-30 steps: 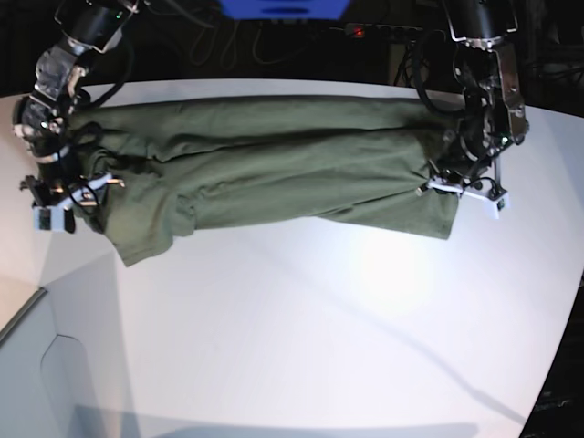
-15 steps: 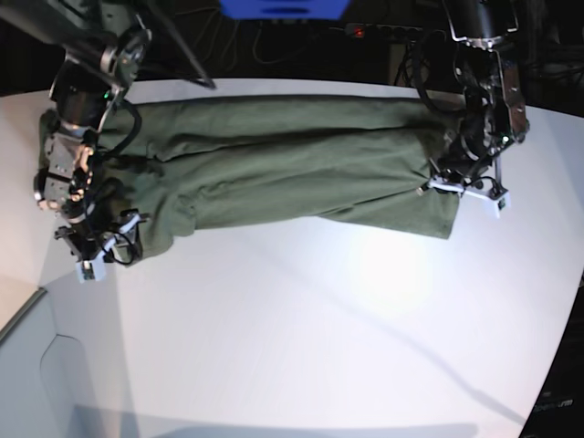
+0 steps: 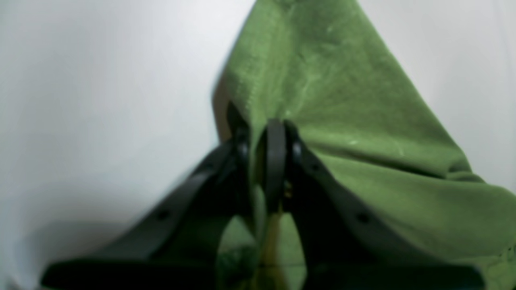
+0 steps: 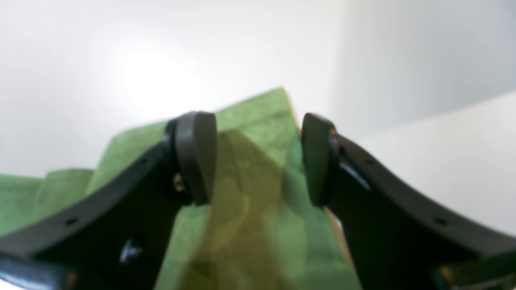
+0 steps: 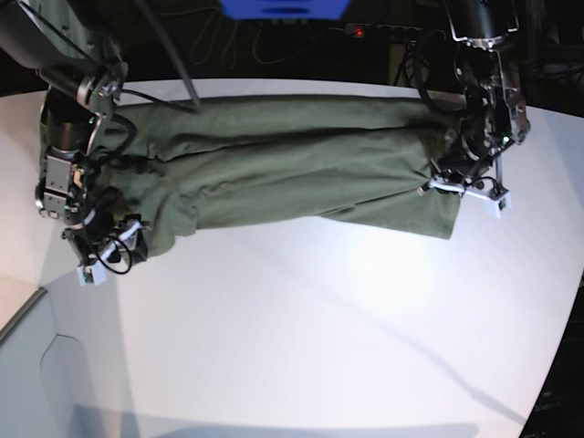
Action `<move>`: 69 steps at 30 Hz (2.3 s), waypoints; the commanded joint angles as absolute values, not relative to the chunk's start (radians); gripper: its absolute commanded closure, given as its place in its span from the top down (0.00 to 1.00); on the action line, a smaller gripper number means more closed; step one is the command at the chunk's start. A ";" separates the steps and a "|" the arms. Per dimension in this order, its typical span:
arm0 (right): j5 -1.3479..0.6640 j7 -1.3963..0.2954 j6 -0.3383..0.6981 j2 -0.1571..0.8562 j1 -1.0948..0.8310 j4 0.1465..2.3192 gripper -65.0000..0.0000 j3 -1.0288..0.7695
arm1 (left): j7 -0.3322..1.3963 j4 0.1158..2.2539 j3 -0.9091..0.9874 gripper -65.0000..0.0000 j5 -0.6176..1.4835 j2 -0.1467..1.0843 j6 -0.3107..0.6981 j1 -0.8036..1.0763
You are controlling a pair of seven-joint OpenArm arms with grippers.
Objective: Layout the t-shirt on the table in an organized manner, then fold the t-shirt properly
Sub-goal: 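Hold the strip ends with both grippers and pull them taut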
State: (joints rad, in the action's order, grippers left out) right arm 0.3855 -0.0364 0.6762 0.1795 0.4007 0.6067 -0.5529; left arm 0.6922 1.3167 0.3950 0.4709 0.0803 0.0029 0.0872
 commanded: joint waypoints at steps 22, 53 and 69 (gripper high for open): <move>0.395 -0.107 0.670 0.131 0.203 1.147 0.00 -0.429 | 0.687 1.320 0.397 0.00 0.469 0.087 -0.002 0.071; 0.398 -0.176 0.698 0.010 -0.156 1.415 0.00 -0.680 | 0.687 1.331 0.397 0.00 0.470 0.087 -0.002 0.079; 0.394 -0.173 0.698 -0.022 -0.173 1.555 0.73 -0.723 | 0.696 1.497 0.398 0.00 0.470 0.082 -0.001 0.119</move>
